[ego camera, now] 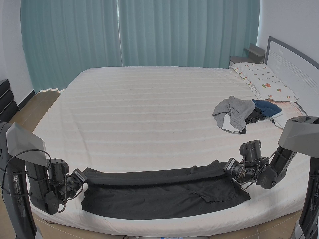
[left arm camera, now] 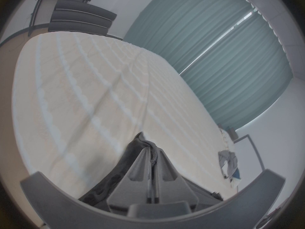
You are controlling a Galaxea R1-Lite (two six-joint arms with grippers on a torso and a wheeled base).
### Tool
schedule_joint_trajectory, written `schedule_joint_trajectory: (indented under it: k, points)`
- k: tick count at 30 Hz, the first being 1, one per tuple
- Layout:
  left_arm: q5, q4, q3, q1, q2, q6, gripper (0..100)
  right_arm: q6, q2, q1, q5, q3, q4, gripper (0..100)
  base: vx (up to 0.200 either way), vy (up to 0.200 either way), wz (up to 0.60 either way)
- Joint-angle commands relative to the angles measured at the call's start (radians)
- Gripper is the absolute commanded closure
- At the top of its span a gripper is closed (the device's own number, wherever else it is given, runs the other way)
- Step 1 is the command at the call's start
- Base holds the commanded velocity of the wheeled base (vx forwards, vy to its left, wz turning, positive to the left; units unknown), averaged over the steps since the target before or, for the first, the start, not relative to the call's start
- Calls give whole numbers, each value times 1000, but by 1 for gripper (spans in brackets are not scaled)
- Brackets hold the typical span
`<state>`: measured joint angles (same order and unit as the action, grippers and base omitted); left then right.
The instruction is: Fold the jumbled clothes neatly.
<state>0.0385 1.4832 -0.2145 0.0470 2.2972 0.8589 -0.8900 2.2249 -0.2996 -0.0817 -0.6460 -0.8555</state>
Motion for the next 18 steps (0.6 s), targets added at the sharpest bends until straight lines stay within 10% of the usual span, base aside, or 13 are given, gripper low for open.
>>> schedule_joint_trajectory:
  k: [1, 17, 18]
  points:
    - [0, 0, 38, 5, 47, -8, 100, 16, 32, -6, 2, 34, 0, 100, 0, 0, 0]
    - [0, 0, 86, 36, 65, -28, 100, 57, 68, -10, 0, 46, 0, 100, 0, 0, 0]
    - [0, 0, 87, 39, 64, -28, 0, 59, 70, -10, 0, 46, 0, 0, 0, 0, 0]
